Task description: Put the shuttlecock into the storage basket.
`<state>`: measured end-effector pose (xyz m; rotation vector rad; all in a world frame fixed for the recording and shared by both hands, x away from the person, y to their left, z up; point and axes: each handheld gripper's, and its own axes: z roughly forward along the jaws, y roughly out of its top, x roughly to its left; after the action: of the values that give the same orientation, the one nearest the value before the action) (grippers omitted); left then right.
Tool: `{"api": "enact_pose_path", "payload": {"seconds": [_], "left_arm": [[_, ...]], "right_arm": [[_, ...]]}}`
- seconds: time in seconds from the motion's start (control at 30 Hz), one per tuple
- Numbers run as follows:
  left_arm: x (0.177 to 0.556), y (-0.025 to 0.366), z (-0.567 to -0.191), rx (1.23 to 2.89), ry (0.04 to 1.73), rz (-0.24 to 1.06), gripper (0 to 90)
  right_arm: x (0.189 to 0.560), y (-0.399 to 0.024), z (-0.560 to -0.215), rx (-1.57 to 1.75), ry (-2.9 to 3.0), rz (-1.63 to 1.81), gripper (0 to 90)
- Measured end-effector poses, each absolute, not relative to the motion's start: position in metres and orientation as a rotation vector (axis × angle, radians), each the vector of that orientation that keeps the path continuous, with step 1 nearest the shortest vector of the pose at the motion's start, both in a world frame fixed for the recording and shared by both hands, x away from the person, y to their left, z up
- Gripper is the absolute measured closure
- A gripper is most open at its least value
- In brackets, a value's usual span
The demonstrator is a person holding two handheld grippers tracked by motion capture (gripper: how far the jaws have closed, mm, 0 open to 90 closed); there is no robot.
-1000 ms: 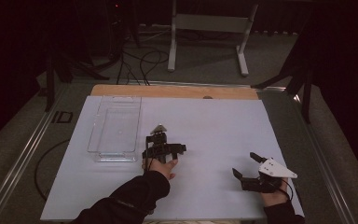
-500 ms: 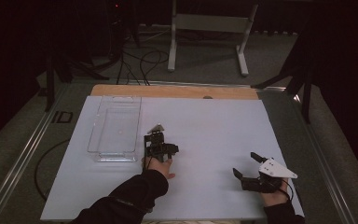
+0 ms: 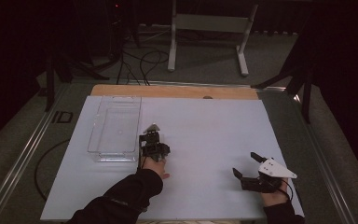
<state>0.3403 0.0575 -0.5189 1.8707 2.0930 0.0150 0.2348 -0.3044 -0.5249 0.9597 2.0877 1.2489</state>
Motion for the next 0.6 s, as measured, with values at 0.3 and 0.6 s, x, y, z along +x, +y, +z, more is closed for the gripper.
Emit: {"api": "enact_pose_path", "payload": {"seconds": [0.3,0.6], "left_arm": [[0.341,0.056,-0.517,1.973,2.011,-0.027,65.1],[0.346,0.050,-0.499,2.104,1.851,-0.037,65.3]], "right_arm": [[0.235,-0.306,-0.525,0.967,2.077,1.248,9.6],[0.235,-0.306,-0.524,0.968,2.076,1.253,9.6]]}}
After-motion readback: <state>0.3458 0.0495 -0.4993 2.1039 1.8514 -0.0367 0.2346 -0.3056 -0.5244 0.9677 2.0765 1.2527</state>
